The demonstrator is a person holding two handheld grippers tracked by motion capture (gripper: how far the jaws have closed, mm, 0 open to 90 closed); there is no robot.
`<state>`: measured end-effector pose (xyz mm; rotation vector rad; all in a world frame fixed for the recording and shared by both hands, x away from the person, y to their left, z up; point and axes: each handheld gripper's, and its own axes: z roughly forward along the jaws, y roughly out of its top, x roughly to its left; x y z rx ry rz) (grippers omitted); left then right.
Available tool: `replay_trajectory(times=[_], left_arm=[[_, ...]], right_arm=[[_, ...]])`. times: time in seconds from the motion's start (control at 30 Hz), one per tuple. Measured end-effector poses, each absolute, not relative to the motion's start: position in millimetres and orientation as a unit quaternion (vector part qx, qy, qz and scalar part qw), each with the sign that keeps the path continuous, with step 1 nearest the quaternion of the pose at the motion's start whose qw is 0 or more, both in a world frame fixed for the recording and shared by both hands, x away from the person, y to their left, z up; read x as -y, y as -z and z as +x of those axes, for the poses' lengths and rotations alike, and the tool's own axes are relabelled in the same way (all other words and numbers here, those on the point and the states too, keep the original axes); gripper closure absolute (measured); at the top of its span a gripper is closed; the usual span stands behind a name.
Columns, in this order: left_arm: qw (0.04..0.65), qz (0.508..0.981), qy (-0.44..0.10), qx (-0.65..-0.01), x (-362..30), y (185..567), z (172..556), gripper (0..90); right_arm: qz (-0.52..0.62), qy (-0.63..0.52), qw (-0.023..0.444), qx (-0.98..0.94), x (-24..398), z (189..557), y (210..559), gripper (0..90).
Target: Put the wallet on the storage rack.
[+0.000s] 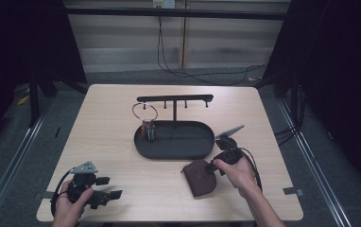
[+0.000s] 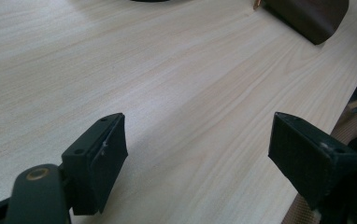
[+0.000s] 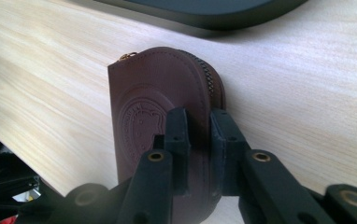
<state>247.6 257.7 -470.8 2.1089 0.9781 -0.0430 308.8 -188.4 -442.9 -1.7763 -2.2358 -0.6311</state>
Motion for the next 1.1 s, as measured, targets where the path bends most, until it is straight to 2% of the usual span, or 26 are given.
replay_trajectory(times=[0.33, 1.1], left_arm=[[0.399, 0.83, 0.017, -0.389, -258, 471, 248, 19.3], [0.401, 0.829, 0.02, -0.39, -259, 471, 249, 19.3]], right_arm=[[-0.588, 0.21, 0.09, 0.776, 184, 311, 422, 83.4], [-0.586, 0.173, 0.035, 0.791, 182, 314, 380, 83.6]])
